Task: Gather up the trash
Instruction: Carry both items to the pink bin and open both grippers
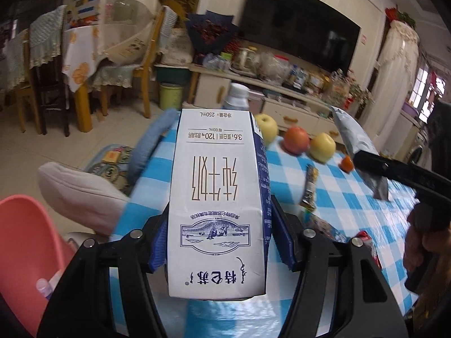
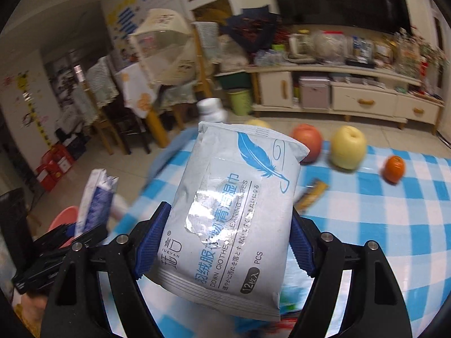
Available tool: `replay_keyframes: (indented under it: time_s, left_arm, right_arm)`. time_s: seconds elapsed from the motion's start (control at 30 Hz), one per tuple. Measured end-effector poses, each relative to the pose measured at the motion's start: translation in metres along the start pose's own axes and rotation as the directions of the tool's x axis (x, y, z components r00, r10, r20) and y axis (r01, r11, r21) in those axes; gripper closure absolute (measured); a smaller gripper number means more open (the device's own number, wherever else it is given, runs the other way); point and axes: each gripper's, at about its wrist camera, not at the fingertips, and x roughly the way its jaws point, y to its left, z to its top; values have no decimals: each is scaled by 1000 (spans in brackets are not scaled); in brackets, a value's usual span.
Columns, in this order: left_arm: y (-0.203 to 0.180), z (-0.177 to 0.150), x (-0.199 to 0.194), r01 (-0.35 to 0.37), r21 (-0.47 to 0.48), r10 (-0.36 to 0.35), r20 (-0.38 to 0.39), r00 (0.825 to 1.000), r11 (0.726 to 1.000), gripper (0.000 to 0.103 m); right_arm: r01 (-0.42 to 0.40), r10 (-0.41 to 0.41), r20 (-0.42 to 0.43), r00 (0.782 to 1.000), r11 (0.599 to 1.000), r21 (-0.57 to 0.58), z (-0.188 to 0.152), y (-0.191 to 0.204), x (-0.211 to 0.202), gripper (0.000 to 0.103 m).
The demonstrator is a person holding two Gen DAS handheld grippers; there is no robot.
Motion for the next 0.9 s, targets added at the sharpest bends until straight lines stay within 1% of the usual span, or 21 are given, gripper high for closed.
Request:
replay_keyframes:
  time_s: [0.07, 0.1, 0.17, 0.27, 0.33, 0.43, 0.53, 0.63, 0.67, 0.7, 0.8, 0.9]
  left_arm:
    - [14, 2, -14, -50, -17, 51, 32, 998, 999, 40]
    - [20, 3, -19, -69, -25, 70, 44, 997, 997, 40]
    - [38, 5, -31, -110, -61, 114, 62, 992, 992, 40]
    - [70, 6, -46, -175, -131, 185, 70, 980, 976, 40]
    - [91, 6, -56, -200, -180, 216, 76, 973, 963, 40]
    - [123, 4, -71, -250, -245, 276, 78, 958, 937, 40]
    - [147, 1, -79, -274, -301, 307, 67, 949, 913, 40]
    - [170, -3, -86, -297, -363, 339, 55, 939, 883, 40]
    - [180, -6, -88, -306, -391, 351, 46, 935, 868, 40]
    - [186, -7, -90, -315, -407, 361, 39, 932, 857, 40]
    - [202, -11, -95, -355, -442, 405, 22, 914, 824, 40]
    - [215, -16, -98, -389, -468, 436, -8, 900, 793, 40]
  right_arm:
    - [-55, 55, -3, 998, 998, -34, -1, 31, 1, 25]
    - [-97, 97, -8, 995, 994, -53, -1, 52, 2, 25]
    - [-157, 156, -18, 988, 984, -80, -1, 82, 3, 25]
    - [-224, 222, -28, 975, 969, -107, -2, 123, 6, 25]
    - [-270, 267, -40, 963, 956, -114, -2, 149, 9, 25]
    - [-314, 310, -51, 949, 939, -139, -3, 186, 16, 25]
    - [-351, 347, -56, 936, 924, -149, -4, 216, 22, 25]
    - [-376, 371, -66, 926, 913, -159, -9, 243, 30, 25]
    - [-382, 375, -73, 924, 909, -165, -12, 252, 35, 25]
    - [-388, 379, -83, 922, 906, -169, -15, 261, 40, 25]
    - [-408, 394, -112, 912, 898, -166, -22, 279, 55, 25]
    - [-434, 411, -156, 898, 887, -160, -37, 296, 69, 24]
